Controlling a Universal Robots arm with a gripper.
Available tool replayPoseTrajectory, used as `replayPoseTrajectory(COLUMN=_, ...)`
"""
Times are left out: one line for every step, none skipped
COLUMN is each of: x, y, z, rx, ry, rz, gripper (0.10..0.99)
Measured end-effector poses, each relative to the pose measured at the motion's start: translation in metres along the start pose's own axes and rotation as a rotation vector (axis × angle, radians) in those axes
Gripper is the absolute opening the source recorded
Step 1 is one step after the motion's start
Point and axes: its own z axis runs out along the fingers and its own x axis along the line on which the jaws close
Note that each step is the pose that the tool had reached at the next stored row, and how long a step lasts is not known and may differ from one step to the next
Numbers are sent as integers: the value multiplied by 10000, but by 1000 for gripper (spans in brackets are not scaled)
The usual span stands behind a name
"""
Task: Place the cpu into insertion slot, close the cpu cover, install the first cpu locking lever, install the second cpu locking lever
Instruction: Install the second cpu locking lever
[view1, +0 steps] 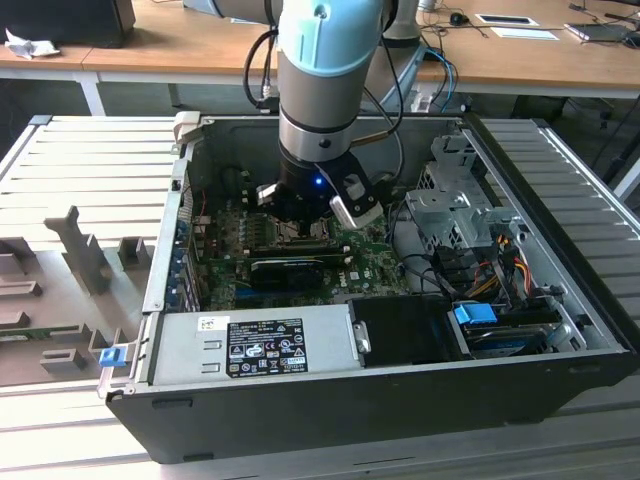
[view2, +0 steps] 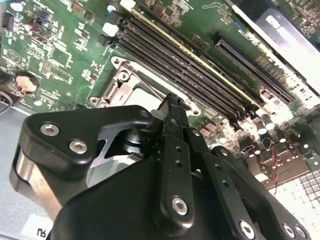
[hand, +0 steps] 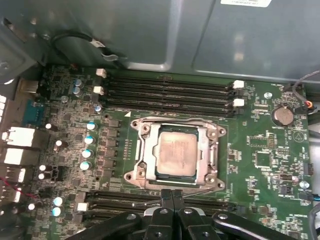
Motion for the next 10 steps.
replayPoseTrajectory(x=16, y=-3, z=16, rx=-14, ry=2, rz=-7, gripper=106)
replayPoseTrajectory(x=36, y=-8, z=45, rx=-41, ry=3, rz=-23, gripper=106)
replayPoseTrajectory(x=48, y=-14, z=75, rx=-61, ry=4, rz=-37, gripper=106)
replayPoseTrajectory(x=65, y=-20, z=109, rx=-100, ry=9, rz=-73, gripper=106)
replayPoseTrajectory(x=77, y=-25, z=135, rx=-123, ry=14, rz=-103, gripper=106)
replayPoseTrajectory(x=84, y=-27, z=150, rx=-136, ry=16, rz=-121, gripper=106)
replayPoseTrajectory(x=93, y=-30, z=161, rx=-153, ry=19, rz=-136, gripper=106)
replayPoseTrajectory(x=110, y=-30, z=164, rx=-176, ry=20, rz=-144, gripper=106)
replayPoseTrajectory(x=125, y=-33, z=165, rx=-195, ry=16, rz=-145, gripper=106)
replayPoseTrajectory(x=132, y=-37, z=164, rx=-213, ry=15, rz=-146, gripper=106)
